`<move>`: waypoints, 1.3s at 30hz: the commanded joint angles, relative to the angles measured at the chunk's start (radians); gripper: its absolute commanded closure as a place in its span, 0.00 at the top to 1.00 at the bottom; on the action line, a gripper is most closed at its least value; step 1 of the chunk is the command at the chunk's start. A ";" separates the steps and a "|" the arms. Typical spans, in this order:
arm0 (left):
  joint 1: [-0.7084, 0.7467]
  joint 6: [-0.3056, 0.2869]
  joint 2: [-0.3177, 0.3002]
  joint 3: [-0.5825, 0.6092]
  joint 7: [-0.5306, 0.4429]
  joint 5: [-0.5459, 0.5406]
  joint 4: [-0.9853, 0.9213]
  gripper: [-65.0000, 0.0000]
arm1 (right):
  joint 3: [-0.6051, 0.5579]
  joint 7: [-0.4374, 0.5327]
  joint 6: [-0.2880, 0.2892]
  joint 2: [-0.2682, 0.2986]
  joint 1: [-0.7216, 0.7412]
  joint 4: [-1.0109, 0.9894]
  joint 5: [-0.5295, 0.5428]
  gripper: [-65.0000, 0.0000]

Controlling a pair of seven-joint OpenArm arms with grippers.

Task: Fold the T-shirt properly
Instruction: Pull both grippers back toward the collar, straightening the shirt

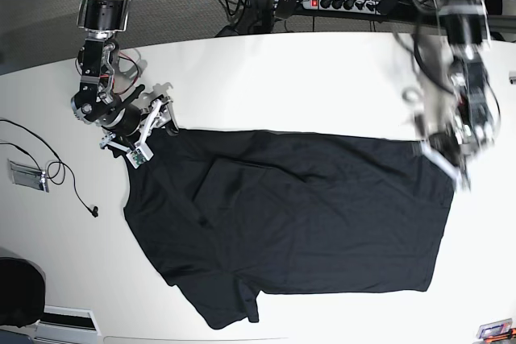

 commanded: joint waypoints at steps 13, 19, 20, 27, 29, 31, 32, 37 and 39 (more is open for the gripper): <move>-0.394 0.009 0.007 0.422 -0.079 0.005 -0.612 0.38 | -0.004 -0.040 0.002 0.009 0.003 0.008 -0.014 0.72; -0.256 0.012 0.024 0.433 -0.071 0.003 -0.511 0.38 | -0.001 -0.040 0.002 0.009 0.003 0.008 -0.014 0.72; -0.222 0.012 0.024 0.410 -0.071 0.002 -0.497 0.38 | -0.001 -0.040 0.002 0.009 0.002 0.010 -0.014 0.72; -0.128 0.010 0.028 0.307 -0.056 0.002 -0.448 0.38 | 0.001 -0.040 0.002 0.009 0.000 0.013 -0.014 0.72; -0.128 0.010 0.028 0.307 -0.031 0.002 -0.448 0.38 | 0.001 -0.040 0.002 0.009 0.000 0.033 -0.014 0.72; -0.113 0.010 0.030 0.308 -0.033 0.002 -0.448 0.38 | 0.002 -0.040 0.002 0.009 0.000 0.060 -0.014 0.72; -0.101 0.010 0.030 0.307 -0.033 0.002 -0.448 0.38 | 0.002 -0.040 0.002 0.010 0.000 0.071 -0.014 0.72; -0.056 0.010 0.042 0.305 -0.028 0.002 -0.390 0.38 | 0.002 -0.040 0.002 0.013 -0.001 0.083 -0.014 0.72; -0.039 0.010 0.042 0.304 -0.026 0.002 -0.381 0.38 | 0.002 -0.040 0.002 0.013 -0.001 0.083 -0.014 0.72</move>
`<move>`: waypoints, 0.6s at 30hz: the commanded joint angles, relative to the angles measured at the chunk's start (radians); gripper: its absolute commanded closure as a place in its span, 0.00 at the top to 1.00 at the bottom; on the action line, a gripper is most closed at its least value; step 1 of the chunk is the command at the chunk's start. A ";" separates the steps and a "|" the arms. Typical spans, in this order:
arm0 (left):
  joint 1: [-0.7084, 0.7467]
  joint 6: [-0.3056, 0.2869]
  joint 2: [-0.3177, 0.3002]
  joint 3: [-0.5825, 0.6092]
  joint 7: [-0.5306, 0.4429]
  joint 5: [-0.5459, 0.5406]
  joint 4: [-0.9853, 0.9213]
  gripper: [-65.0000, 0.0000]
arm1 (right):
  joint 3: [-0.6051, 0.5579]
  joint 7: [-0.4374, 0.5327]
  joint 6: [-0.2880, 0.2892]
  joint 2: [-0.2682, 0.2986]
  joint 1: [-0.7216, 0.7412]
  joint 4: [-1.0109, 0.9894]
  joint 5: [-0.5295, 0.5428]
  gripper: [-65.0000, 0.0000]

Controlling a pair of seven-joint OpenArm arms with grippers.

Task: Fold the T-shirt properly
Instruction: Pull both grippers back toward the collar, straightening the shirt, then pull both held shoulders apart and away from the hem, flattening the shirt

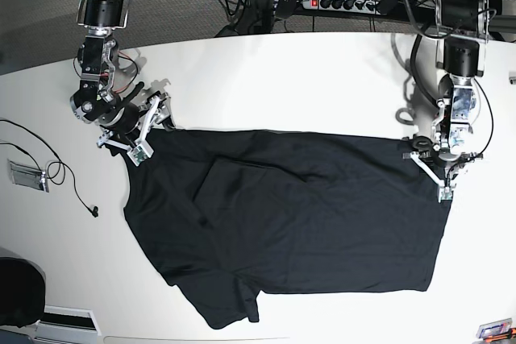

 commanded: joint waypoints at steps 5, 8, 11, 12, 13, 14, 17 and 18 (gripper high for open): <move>0.100 -0.042 0.019 -0.010 0.233 -0.029 -0.028 0.38 | 0.004 0.016 0.002 0.014 -0.018 0.019 0.013 0.72; 0.123 -0.042 0.017 -0.050 0.232 -0.086 -0.028 0.38 | 0.004 0.016 0.002 0.014 -0.044 0.019 0.013 0.72; 0.169 -0.042 0.011 -0.056 0.230 -0.110 -0.001 0.38 | 0.006 0.016 0.002 0.014 -0.054 0.019 0.013 0.72; 0.188 -0.042 0.011 -0.056 0.230 -0.107 0.030 0.38 | 0.007 0.016 0.002 0.014 -0.067 0.019 0.015 0.72; 0.211 -0.039 0.011 -0.057 0.230 -0.104 0.065 0.38 | 0.007 0.016 0.002 0.014 -0.082 0.019 0.015 0.72; 0.235 -0.038 0.011 -0.059 0.235 -0.103 0.108 0.38 | 0.007 0.017 0.002 0.014 -0.100 0.021 0.015 0.72; 0.277 -0.036 0.013 -0.059 0.252 -0.107 0.187 0.38 | 0.044 0.017 0.006 0.014 -0.137 0.021 0.015 0.72; 0.283 -0.036 0.014 -0.059 0.269 -0.109 0.194 0.38 | 0.061 0.017 0.006 0.014 -0.150 0.021 0.015 0.72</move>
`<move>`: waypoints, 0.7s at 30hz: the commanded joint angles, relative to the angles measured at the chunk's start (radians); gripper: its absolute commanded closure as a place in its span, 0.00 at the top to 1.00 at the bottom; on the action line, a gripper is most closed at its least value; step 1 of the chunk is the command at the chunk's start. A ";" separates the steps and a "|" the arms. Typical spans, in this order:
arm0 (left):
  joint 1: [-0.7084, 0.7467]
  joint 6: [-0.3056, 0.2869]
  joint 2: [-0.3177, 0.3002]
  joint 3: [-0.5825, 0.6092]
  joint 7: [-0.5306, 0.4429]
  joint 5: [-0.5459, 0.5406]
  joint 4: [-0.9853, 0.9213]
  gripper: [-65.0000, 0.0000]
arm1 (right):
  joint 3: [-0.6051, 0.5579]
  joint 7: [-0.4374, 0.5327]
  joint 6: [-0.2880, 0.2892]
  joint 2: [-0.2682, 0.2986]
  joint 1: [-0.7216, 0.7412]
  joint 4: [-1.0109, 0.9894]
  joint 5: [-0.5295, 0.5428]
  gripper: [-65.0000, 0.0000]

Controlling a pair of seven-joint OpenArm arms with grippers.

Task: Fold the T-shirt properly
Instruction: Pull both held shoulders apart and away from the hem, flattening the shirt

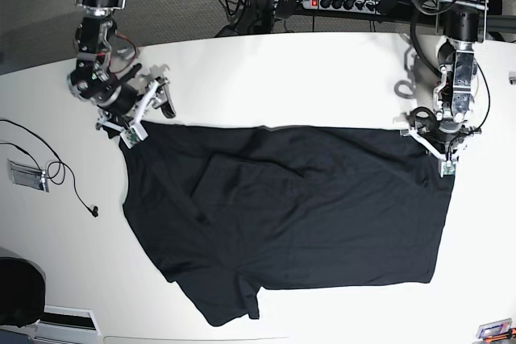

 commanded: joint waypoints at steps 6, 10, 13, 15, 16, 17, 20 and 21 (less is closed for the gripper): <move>0.147 -0.049 0.062 -0.057 0.275 -0.024 0.027 0.38 | 0.145 -0.077 0.004 0.011 -0.021 -0.005 -0.038 0.72; 0.219 -0.049 0.070 -0.126 0.282 -0.024 0.123 0.38 | 0.149 -0.077 0.004 0.011 -0.021 0.030 -0.040 0.72; 0.283 -0.049 0.070 -0.140 0.284 -0.027 0.177 0.38 | 0.149 -0.079 0.004 0.011 -0.027 0.075 -0.040 0.72; 0.326 -0.049 0.073 -0.141 0.284 -0.032 0.199 0.38 | 0.149 -0.079 0.004 0.011 -0.056 0.075 -0.040 0.72; 0.344 -0.049 0.086 -0.141 0.284 -0.032 0.211 0.38 | 0.149 -0.079 0.004 0.011 -0.065 0.079 -0.040 0.72; 0.363 -0.049 0.105 -0.150 0.284 -0.024 0.223 0.38 | 0.149 -0.079 0.004 0.011 -0.073 0.079 -0.040 0.72; 0.412 -0.049 0.136 -0.203 0.284 -0.024 0.263 0.38 | 0.149 -0.079 0.004 0.011 -0.104 0.084 -0.040 0.72; 0.421 -0.049 0.142 -0.212 0.284 -0.023 0.281 0.38 | 0.151 -0.079 0.004 0.011 -0.114 0.095 -0.040 0.72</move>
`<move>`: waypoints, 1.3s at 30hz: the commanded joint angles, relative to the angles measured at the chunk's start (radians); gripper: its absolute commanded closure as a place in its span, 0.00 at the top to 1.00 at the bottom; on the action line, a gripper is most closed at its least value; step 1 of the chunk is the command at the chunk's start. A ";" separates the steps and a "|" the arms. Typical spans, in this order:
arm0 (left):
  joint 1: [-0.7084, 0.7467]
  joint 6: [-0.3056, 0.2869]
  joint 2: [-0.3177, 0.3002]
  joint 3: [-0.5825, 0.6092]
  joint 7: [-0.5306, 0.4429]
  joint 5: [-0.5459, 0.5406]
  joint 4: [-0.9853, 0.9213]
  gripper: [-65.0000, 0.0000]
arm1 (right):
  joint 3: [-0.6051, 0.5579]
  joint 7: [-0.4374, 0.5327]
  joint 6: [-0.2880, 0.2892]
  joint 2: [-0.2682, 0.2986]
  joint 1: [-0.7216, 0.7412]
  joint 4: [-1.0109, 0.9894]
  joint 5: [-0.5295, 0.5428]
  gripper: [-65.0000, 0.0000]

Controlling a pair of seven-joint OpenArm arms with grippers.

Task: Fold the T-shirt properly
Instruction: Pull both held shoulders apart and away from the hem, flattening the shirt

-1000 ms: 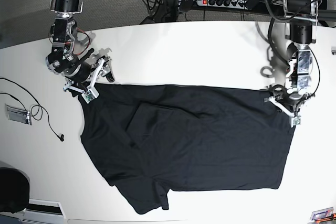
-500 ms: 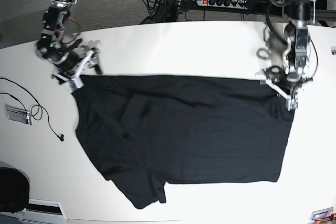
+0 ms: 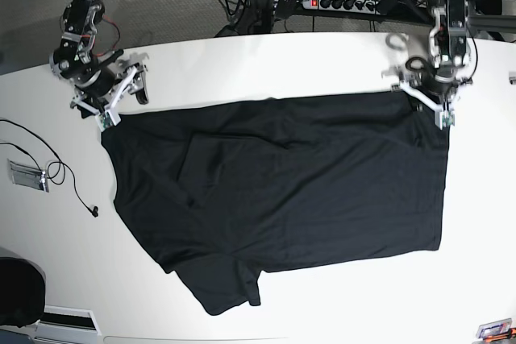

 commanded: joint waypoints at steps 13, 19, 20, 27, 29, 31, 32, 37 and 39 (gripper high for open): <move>0.061 -0.024 0.017 0.023 0.270 0.008 -0.013 0.38 | 0.004 -0.284 0.009 0.010 0.131 0.207 -0.033 0.72; 0.061 -0.024 0.014 0.020 0.270 0.008 -0.011 0.38 | -0.065 -0.339 0.009 0.006 0.291 0.204 -0.036 0.72; 0.061 -0.024 0.014 0.020 0.270 0.008 -0.011 0.38 | -0.099 -0.335 0.009 0.006 0.323 0.170 -0.036 0.72; 0.061 -0.024 0.015 0.020 0.270 0.007 -0.008 0.38 | -0.228 -0.132 0.009 -0.050 0.341 -0.154 -0.038 0.72; 0.061 -0.024 0.014 0.020 0.270 0.007 -0.008 0.38 | -0.229 -0.078 0.009 -0.051 0.331 -0.217 -0.038 0.72; 0.061 -0.024 0.014 0.020 0.270 0.007 -0.006 0.38 | -0.225 -0.049 0.009 -0.051 0.309 -0.266 -0.038 0.72; 0.061 -0.024 0.012 0.020 0.270 0.007 0.003 0.38 | -0.221 -0.039 0.009 -0.051 0.294 -0.276 -0.038 0.72; 0.098 -0.024 0.012 0.017 0.312 0.007 0.109 0.38 | -0.220 -0.006 0.009 -0.050 0.153 -0.238 -0.038 0.72; 0.104 -0.024 0.015 0.017 0.337 0.007 0.149 0.38 | -0.189 -0.005 0.009 -0.048 0.110 -0.201 -0.038 0.72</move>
